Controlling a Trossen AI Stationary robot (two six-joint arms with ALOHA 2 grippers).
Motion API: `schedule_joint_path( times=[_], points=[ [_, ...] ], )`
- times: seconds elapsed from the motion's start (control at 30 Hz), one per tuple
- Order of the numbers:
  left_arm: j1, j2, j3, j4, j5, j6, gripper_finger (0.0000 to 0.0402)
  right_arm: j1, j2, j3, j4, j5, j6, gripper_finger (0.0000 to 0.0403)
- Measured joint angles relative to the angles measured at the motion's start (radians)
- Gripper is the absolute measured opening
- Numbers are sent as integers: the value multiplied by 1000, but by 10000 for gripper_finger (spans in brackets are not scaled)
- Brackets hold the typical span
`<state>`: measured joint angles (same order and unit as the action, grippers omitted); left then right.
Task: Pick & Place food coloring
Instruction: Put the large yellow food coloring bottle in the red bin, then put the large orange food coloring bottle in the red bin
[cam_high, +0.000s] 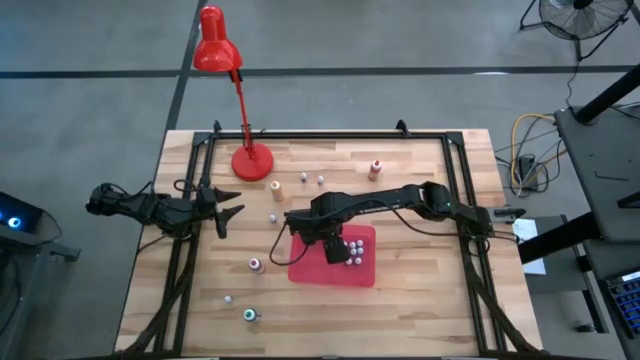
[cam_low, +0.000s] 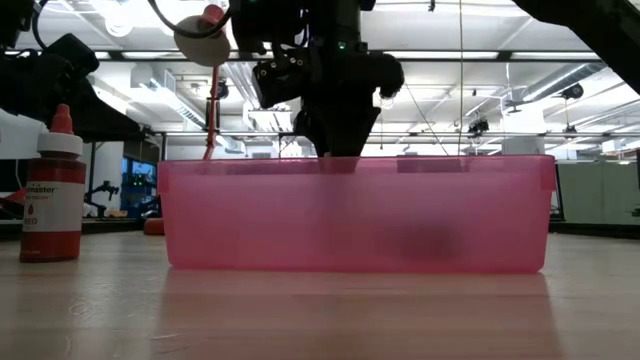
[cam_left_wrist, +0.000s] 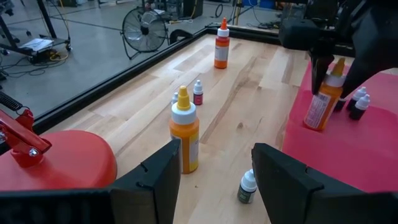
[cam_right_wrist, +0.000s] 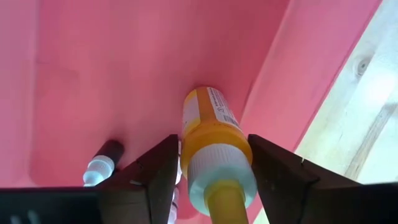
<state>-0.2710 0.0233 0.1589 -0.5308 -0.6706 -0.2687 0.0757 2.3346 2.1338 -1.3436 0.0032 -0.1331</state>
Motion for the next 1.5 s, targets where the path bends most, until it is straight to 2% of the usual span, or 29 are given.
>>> schedule_joint_path(
  times=[0.37,0.8,0.9,1.23,1.5],
  points=[
    [0,0,0,0,0,0,170,2,-60,2,-5,-1,24,230],
    [0,0,0,0,0,0,170,2,-174,2,-14,-3,132,355],
    [0,0,0,0,0,0,170,3,-197,2,-25,-27,164,373],
    [0,0,0,0,0,0,170,3,-258,2,-82,-54,210,381],
    [0,0,0,0,0,0,170,-42,-324,-27,-117,27,308,381]
  ],
)
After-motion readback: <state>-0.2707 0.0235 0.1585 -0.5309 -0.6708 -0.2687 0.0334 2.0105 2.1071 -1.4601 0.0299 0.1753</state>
